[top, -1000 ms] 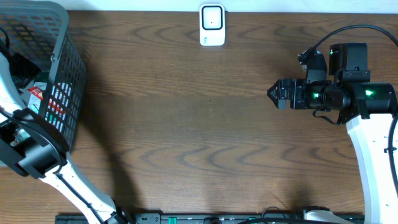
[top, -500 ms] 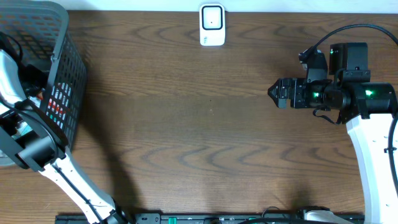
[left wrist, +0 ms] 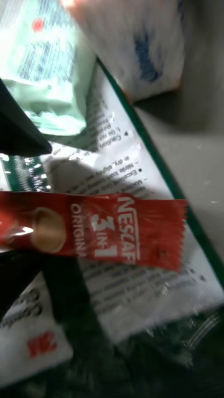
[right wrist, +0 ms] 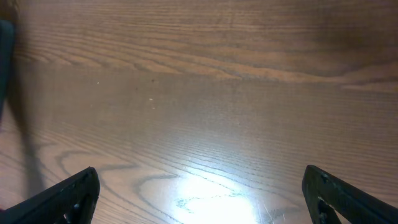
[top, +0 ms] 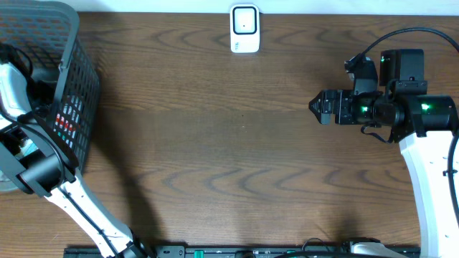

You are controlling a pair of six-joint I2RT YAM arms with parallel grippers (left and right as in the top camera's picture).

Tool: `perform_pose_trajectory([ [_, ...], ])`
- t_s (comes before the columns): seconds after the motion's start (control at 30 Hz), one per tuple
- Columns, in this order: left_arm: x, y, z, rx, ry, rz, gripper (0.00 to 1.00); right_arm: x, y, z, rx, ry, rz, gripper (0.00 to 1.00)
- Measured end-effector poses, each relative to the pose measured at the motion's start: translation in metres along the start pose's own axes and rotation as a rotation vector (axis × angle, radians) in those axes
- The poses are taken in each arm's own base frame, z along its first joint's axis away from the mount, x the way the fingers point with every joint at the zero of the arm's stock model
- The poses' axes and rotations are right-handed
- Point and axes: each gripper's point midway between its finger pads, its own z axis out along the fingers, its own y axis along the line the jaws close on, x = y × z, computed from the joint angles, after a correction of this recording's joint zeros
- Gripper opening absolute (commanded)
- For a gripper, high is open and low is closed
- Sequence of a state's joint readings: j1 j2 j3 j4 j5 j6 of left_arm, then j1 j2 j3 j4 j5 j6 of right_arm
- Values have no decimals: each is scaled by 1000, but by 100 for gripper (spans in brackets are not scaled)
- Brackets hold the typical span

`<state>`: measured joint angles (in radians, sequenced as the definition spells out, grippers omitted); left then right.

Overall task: Scan the item barcode
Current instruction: 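Close the left gripper on the red Nescafe stick in the basket, then lift the stick out of the basket and carry it toward the scanner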

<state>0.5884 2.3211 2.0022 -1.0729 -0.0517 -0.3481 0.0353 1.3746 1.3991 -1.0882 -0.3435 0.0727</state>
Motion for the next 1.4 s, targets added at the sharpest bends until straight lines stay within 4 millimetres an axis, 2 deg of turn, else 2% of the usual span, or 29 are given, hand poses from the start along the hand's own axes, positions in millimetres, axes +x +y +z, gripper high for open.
perform_pose_trajectory([
  [0.07, 3, 0, 5, -2, 6, -4, 25, 0, 0, 0, 0, 0, 0, 99],
  [0.13, 2, 0, 7, -1, 2, -8, 19, 0, 0, 0, 0, 0, 0, 99],
  [0.23, 1, -3, 6, 14, 0, -12, 19, 0, 0, 0, 0, 0, 0, 99],
  [0.33, -3, -7, 2, 35, -9, -20, 7, 0, 0, 0, 0, 0, 0, 99],
  [0.47, -10, -12, -9, 66, -44, -21, 7, 0, 0, 0, 0, 0, 0, 99],
  [0.53, -17, -13, -23, 88, -83, -24, 8, 0, 0, 0, 0, 0, 0, 99],
  [0.67, -34, -16, -73, 148, -211, -36, 7, 0, 0, 0, 0, 0, 0, 99],
  [0.73, -42, -15, -109, 184, -298, -44, 7, 0, 0, 0, 0, 0, 0, 99],
  [0.83, -51, -7, -172, 230, -450, -62, 7, 0, 0, 0, 0, 0, 0, 99],
  [0.97, -49, 7, -246, 276, -614, -87, 7, 0, 0, 0, 0, -1, 0, 96],
  [1.13, -25, 24, -323, 337, -762, -101, 6, -7, 0, 0, -2, -28, 9, 95],
  [1.2, -12, 25, -345, 366, -797, -90, 7, -9, 0, 0, -3, -37, 22, 96],
  [1.3, 19, 9, -369, 452, -795, -26, 7, -10, 0, 0, -3, -39, 38, 95],
  [1.4, 57, -22, -378, 563, -718, 83, 7, -10, -2, -1, 1, -40, 64, 91],
])
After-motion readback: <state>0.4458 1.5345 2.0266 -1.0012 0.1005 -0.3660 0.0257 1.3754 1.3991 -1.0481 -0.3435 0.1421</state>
